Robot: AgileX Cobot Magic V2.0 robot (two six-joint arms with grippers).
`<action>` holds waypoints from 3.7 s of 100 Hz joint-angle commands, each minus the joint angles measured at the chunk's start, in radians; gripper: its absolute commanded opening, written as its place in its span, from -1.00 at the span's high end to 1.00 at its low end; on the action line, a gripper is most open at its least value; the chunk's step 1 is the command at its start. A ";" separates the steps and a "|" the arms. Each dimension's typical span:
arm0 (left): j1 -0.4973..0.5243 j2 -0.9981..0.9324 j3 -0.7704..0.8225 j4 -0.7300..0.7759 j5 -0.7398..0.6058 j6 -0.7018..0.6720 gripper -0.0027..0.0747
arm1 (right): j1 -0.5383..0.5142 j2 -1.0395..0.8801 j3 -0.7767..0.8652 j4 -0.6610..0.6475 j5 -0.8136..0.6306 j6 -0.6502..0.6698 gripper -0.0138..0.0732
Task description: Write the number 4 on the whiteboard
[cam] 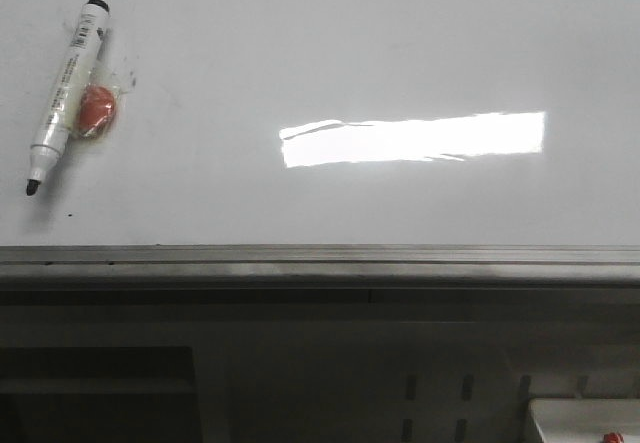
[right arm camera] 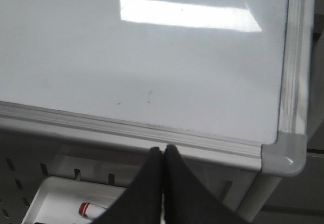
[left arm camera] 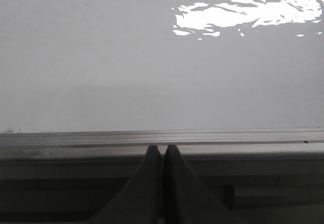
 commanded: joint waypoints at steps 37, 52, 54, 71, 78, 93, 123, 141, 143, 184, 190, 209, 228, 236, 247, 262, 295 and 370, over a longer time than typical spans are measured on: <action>0.002 -0.024 0.033 -0.008 -0.052 -0.008 0.98 | 0.004 -0.017 0.023 -0.001 -0.011 -0.002 0.81; 0.002 -0.024 0.033 -0.008 -0.052 -0.008 0.98 | 0.004 -0.017 0.023 -0.001 -0.011 -0.002 0.81; 0.002 -0.024 0.033 -0.008 -0.052 -0.008 0.98 | 0.004 -0.017 0.023 -0.001 -0.011 -0.002 0.81; 0.002 -0.024 0.033 -0.008 -0.052 -0.008 0.98 | 0.004 -0.017 0.023 -0.001 -0.011 -0.002 0.81; 0.002 -0.024 0.033 -0.008 -0.052 -0.008 0.98 | 0.004 -0.017 0.023 -0.001 -0.011 -0.002 0.81; 0.002 -0.024 0.033 -0.008 -0.052 -0.008 0.98 | 0.004 -0.017 0.023 -0.001 -0.011 -0.002 0.81; 0.002 -0.024 0.033 -0.008 -0.052 -0.008 0.98 | 0.004 -0.017 0.023 -0.001 -0.024 -0.002 0.81; 0.002 -0.024 0.033 -0.008 -0.073 -0.008 0.98 | 0.004 -0.017 0.023 -0.001 -0.178 -0.002 0.81; 0.002 -0.024 0.033 -0.012 -0.079 -0.008 0.98 | 0.004 -0.017 0.023 -0.001 -0.204 -0.002 0.81; 0.002 -0.024 0.033 -0.058 -0.302 -0.008 0.98 | 0.006 -0.017 0.023 -0.001 -0.452 -0.002 0.81; 0.002 -0.024 0.033 -0.063 -0.342 -0.008 0.98 | 0.006 -0.015 0.021 0.004 -0.424 -0.002 0.81; 0.002 0.018 0.004 -0.104 -0.327 -0.008 0.98 | 0.006 0.053 -0.048 0.205 -0.278 -0.002 0.81; 0.002 0.153 -0.111 -0.106 -0.247 -0.008 0.98 | 0.006 0.275 -0.170 0.291 -0.141 -0.002 0.81; 0.002 0.199 -0.163 -0.101 -0.247 -0.008 0.98 | 0.006 0.353 -0.217 0.301 -0.113 -0.002 0.81; 0.002 0.248 -0.203 -0.054 -0.247 -0.002 0.94 | 0.006 0.427 -0.249 0.301 -0.113 -0.002 0.81; 0.002 0.290 -0.208 -0.043 -0.325 -0.002 0.28 | 0.006 0.469 -0.251 0.301 -0.148 -0.002 0.81; -0.080 0.435 -0.204 -0.005 -0.567 -0.002 -0.05 | 0.006 0.473 -0.240 0.301 -0.187 -0.002 0.81; -0.586 1.091 -0.392 -0.114 -0.732 -0.053 -0.04 | 0.006 0.472 -0.240 0.301 -0.209 -0.002 0.81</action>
